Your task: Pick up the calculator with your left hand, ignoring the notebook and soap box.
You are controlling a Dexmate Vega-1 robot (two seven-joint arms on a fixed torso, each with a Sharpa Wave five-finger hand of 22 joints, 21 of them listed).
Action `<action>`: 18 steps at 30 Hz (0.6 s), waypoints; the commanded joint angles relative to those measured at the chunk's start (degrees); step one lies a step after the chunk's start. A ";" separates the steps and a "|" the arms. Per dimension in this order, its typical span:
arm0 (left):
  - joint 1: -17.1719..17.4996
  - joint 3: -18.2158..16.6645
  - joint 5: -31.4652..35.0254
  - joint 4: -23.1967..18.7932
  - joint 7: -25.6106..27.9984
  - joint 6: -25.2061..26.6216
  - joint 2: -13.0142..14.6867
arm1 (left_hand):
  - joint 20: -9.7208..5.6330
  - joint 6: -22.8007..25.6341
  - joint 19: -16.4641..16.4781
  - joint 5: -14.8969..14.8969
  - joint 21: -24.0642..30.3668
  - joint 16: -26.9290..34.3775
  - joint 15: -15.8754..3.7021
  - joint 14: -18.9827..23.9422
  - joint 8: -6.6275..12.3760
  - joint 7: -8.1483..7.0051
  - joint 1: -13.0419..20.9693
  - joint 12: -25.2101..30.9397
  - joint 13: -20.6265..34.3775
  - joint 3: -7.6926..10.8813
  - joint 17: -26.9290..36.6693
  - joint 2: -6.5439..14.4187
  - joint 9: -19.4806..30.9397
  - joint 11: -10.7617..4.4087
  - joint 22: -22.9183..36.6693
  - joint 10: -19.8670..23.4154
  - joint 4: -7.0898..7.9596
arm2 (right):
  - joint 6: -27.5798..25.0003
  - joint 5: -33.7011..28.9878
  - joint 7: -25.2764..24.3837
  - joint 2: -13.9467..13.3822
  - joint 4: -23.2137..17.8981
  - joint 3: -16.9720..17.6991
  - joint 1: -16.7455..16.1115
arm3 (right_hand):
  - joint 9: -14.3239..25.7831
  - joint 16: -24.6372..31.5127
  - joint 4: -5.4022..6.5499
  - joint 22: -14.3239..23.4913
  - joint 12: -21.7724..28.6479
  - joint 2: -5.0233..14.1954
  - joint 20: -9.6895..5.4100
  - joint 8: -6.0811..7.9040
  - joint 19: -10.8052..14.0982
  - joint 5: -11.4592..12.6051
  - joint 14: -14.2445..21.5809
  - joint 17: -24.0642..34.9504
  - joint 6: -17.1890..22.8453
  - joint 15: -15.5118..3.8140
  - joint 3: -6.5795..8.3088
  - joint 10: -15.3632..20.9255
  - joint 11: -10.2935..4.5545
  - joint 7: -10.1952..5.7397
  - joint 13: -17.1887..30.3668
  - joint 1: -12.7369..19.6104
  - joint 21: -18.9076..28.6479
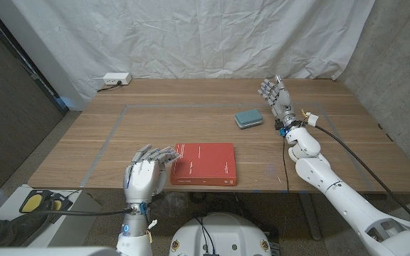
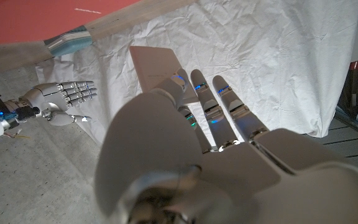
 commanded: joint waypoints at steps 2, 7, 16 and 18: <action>-1.30 0.44 -1.28 -2.04 -0.79 0.53 2.74 | -7.93 0.74 0.42 0.00 0.33 -0.04 -8.32 0.63 -0.39 -0.08 -0.09 -0.22 0.24 0.36 0.08 -0.47 0.07 -0.01 0.11 0.57 0.06 | 0.52 0.12 0.02 0.00 -0.07 0.26 -0.20 | 0.30 0.02 -0.06 0.11 -0.19 0.61 -0.29 -0.31 0.62 0.02 0.50 0.27 0.25 -0.24 -0.14 0.42 -0.02 -0.18 0.10 0.28 -0.04; -1.33 0.72 -0.69 -3.01 -1.68 1.12 3.47 | -7.96 0.80 0.46 -0.01 0.37 -0.04 -8.34 0.70 -0.51 -0.05 -0.18 -0.24 0.25 0.48 0.09 -0.54 0.08 -0.01 0.12 0.71 0.09 | 0.56 0.23 0.13 0.00 -0.15 0.29 -0.28 | 0.30 0.01 -0.06 0.11 -0.19 0.61 -0.29 -0.29 0.66 0.02 0.49 0.27 0.31 -0.20 -0.15 0.44 -0.02 -0.15 0.10 0.28 -0.05; 0.35 0.01 1.29 -5.81 -2.44 4.01 4.49 | -7.89 0.94 0.40 -0.02 0.40 -0.08 -8.31 0.75 -0.69 -0.14 -0.43 -0.30 0.26 0.66 0.10 -0.70 0.10 -0.01 0.14 0.89 0.18 | 0.59 0.13 0.26 0.17 0.11 0.16 0.00 | 0.30 0.00 -0.07 0.11 -0.18 0.63 -0.27 -0.29 0.73 0.02 0.52 0.27 0.30 -0.24 -0.17 0.49 -0.03 -0.21 0.10 0.29 -0.08; 0.70 -0.21 1.65 -6.42 -2.65 4.48 4.67 | -7.88 0.92 0.43 -0.02 0.42 -0.08 -8.31 0.76 -0.73 -0.16 -0.46 -0.32 0.27 0.69 0.10 -0.70 0.10 0.00 0.14 0.89 0.19 | 0.60 0.20 0.40 0.21 0.21 0.14 0.07 | 0.30 -0.02 -0.07 0.11 -0.19 0.63 -0.29 -0.30 0.73 0.02 0.47 0.27 0.29 -0.27 -0.17 0.49 -0.02 -0.23 0.10 0.29 -0.09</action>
